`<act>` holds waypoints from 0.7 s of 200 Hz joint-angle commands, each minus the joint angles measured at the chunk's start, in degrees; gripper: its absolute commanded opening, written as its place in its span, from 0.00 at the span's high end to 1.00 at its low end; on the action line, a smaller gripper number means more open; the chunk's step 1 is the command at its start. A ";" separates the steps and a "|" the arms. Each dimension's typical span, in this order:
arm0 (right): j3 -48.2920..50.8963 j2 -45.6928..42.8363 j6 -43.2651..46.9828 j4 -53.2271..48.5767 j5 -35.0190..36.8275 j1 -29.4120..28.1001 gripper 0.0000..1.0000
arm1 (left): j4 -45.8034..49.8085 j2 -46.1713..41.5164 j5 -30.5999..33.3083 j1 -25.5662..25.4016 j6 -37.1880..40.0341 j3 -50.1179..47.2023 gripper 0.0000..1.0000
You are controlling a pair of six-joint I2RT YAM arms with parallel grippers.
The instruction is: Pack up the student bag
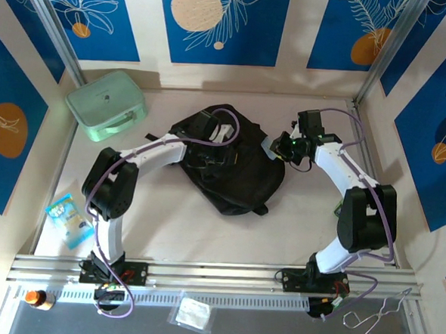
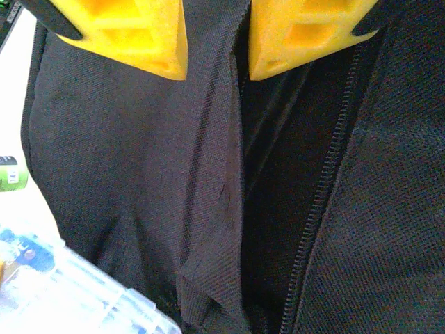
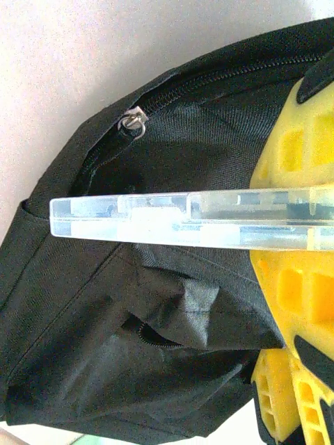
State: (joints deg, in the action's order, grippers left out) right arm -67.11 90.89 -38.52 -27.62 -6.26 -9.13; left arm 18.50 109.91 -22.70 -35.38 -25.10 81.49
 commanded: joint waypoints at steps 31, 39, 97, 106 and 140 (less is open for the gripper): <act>-0.98 -7.37 -2.57 -3.63 -6.19 -1.37 0.92 | 3.71 -4.09 0.32 -0.70 9.45 -2.07 0.73; -1.12 -7.64 -3.61 -3.77 -7.30 -2.16 0.92 | 3.33 -4.74 0.48 -0.72 11.03 -3.15 0.75; -3.47 -3.59 -10.89 0.94 -14.08 -9.14 0.92 | -1.44 -6.50 -1.25 -0.73 15.15 -7.68 0.80; -4.25 -2.20 -11.66 1.48 -14.48 -10.10 0.92 | -1.69 -6.38 -1.38 -0.75 15.34 -7.80 0.80; -6.18 1.81 -14.95 2.49 -14.00 -11.72 0.92 | -1.92 -6.92 -0.85 -0.74 15.30 -8.52 0.81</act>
State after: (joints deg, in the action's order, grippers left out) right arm -71.11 90.74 -49.78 -26.41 -18.28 -20.23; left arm 18.02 104.84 -22.50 -35.44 -11.44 73.71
